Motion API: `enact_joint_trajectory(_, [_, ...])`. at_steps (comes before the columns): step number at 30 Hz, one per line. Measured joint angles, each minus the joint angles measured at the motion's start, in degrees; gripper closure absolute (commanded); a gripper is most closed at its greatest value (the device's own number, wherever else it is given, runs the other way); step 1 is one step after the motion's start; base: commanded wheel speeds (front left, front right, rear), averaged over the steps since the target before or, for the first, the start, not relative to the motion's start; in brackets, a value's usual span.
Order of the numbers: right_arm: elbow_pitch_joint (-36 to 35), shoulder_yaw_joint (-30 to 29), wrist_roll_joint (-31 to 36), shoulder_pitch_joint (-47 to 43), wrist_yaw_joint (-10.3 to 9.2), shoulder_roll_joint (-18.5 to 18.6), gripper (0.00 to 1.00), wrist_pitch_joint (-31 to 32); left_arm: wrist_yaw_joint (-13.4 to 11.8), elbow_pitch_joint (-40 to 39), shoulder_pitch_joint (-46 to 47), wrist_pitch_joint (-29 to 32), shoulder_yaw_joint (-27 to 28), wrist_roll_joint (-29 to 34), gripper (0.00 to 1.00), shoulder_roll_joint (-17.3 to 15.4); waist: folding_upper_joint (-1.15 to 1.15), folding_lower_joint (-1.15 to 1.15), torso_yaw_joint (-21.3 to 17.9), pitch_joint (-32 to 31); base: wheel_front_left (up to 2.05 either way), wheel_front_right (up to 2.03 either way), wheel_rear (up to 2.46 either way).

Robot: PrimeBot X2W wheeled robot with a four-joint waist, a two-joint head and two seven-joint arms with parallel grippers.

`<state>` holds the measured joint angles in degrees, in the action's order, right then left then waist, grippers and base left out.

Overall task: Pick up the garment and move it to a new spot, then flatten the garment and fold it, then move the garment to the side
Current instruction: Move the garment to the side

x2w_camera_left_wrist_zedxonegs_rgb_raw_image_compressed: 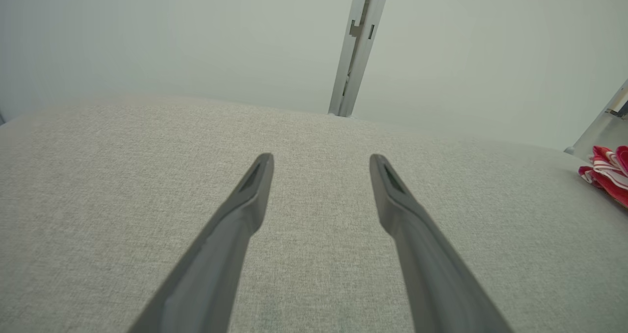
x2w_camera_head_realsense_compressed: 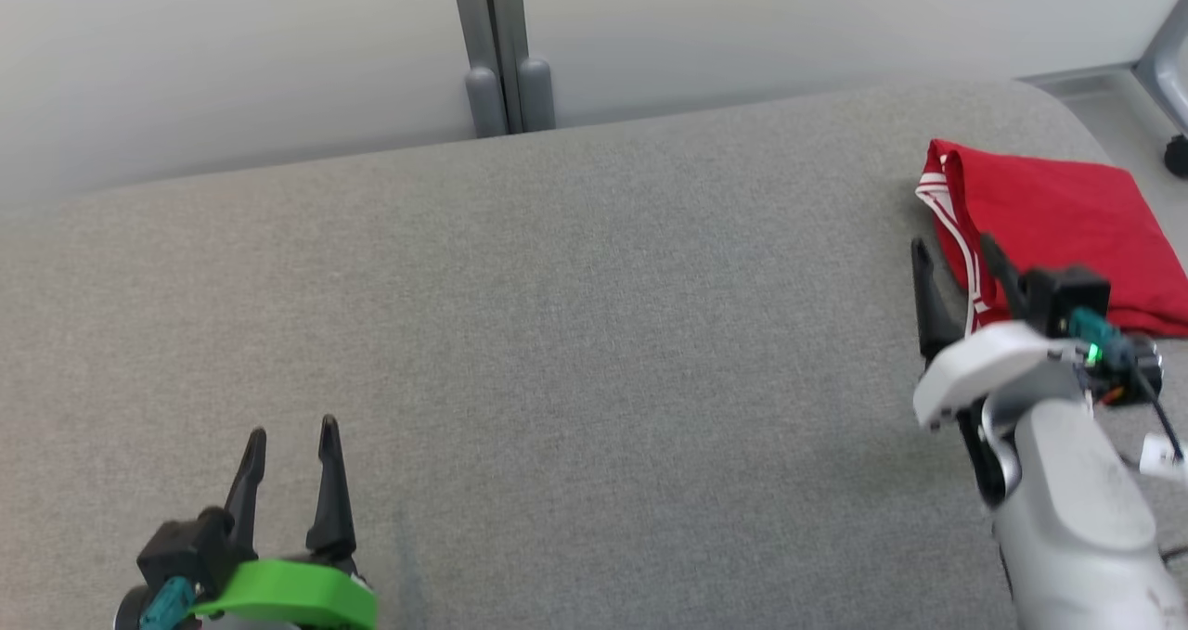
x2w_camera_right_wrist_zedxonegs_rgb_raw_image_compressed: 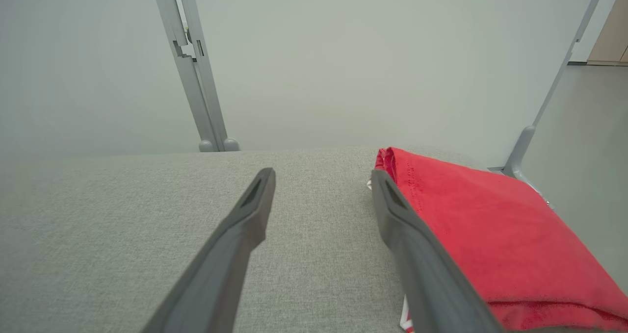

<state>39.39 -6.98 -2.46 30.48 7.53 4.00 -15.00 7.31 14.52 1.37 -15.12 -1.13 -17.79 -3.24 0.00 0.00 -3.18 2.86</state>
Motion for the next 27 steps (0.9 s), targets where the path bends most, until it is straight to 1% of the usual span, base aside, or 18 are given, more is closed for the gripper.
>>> enact_joint_trajectory(5, [-7.66, 0.21, -1.42, -9.88, 0.00, -1.05, 0.00, 0.01, -0.03, 0.22, -3.17, 0.00, 0.19, -0.09, 0.00, 0.25, 0.00, 0.00, 0.95, -2.49, 0.00, 0.00, 0.00])
enact_joint_trajectory(8, [-11.44, 2.31, -5.60, -14.90, 0.00, -1.08, 0.00, 0.00, -0.10, 0.10, -4.54, 0.00, 0.05, -0.26, 0.00, 0.27, 0.00, 0.00, 1.50, -3.33, 0.00, 0.00, 0.00])
enact_joint_trajectory(13, [-15.59, 4.35, -9.04, -21.15, 0.00, -1.20, 0.00, 0.00, -0.71, 0.05, -5.85, 0.00, -1.25, -1.13, 0.00, 0.33, 0.00, 0.00, 1.93, -3.87, 0.00, 0.00, 0.00])
enact_joint_trajectory(17, [-17.13, 5.73, -10.04, -23.12, 0.00, -1.20, 0.00, 0.00, -1.35, -0.03, -6.11, 0.00, -2.32, -2.75, 0.00, 0.34, 0.00, 0.00, 1.63, -3.77, 0.00, 0.00, 0.00])
enact_joint_trajectory(27, [-18.94, 7.22, -9.96, -24.05, 0.00, -1.21, 0.00, 0.00, -2.23, 0.16, -5.89, 0.00, -3.52, -2.79, 0.00, 0.35, 0.00, 0.00, 1.61, -3.90, 0.00, 0.00, 0.00])
